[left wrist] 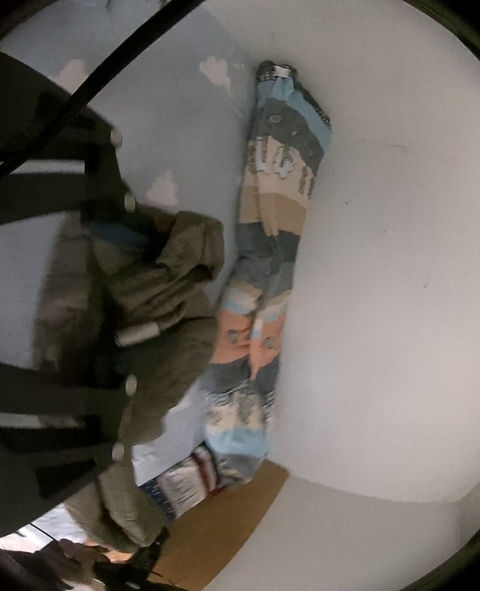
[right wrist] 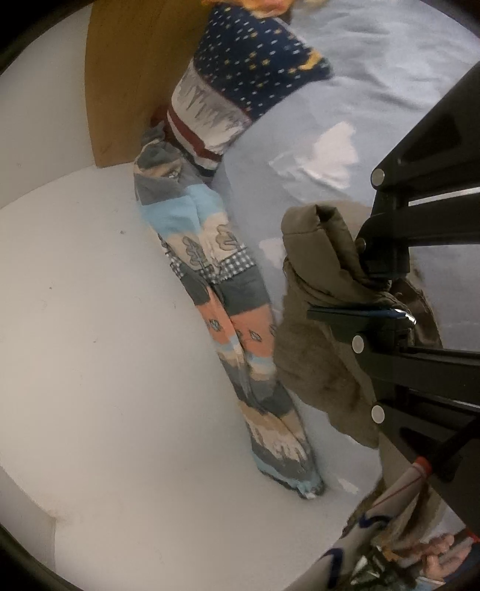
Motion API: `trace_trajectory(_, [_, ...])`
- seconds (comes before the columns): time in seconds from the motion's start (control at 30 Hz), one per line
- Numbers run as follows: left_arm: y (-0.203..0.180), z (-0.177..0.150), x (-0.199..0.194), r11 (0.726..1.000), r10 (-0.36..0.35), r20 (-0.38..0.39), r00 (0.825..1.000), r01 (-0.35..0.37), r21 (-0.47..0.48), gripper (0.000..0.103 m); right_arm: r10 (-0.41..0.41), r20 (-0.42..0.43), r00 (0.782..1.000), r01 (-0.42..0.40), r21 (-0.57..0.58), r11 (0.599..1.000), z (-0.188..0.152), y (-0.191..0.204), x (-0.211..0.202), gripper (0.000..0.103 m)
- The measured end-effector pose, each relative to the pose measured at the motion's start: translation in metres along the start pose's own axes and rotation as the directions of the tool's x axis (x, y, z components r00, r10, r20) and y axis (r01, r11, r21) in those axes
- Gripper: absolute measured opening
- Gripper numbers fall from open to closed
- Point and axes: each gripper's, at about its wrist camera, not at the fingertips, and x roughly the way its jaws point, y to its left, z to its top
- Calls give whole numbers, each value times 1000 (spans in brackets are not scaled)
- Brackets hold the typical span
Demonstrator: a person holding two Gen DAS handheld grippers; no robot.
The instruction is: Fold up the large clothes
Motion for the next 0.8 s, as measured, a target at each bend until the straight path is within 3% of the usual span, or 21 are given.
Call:
trace_trajectory(0.03, [1,9,10,1000,23,18,1000,-23,-1,65,-9,-3,1000,9,7,1000,9,-2,15,11])
trace_trajectory(0.1, [3,25,24,999,46,36,998,-46,0,70,-28,-16,999,29,31,999,29,-5,46,11])
trace_trajectory(0.27, [9,48,48,998,65,76,995,-66,-1,72,-66,-70,995,73,113,991,61,-16,129,11])
trace_trajectory(0.47, [26,47,65,995,101,116,988,-99,-23,77,-124,-140,982,145,157,977,67,-33,211,11])
trace_trajectory(0.67, [11,22,119,998,56,-6,998,-55,19,77,-162,-193,968,195,166,967,64,-50,258,13])
trace_trajectory(0.8, [-20,-2,165,996,35,-113,993,-26,83,77,-119,-236,965,169,209,963,59,-60,275,21])
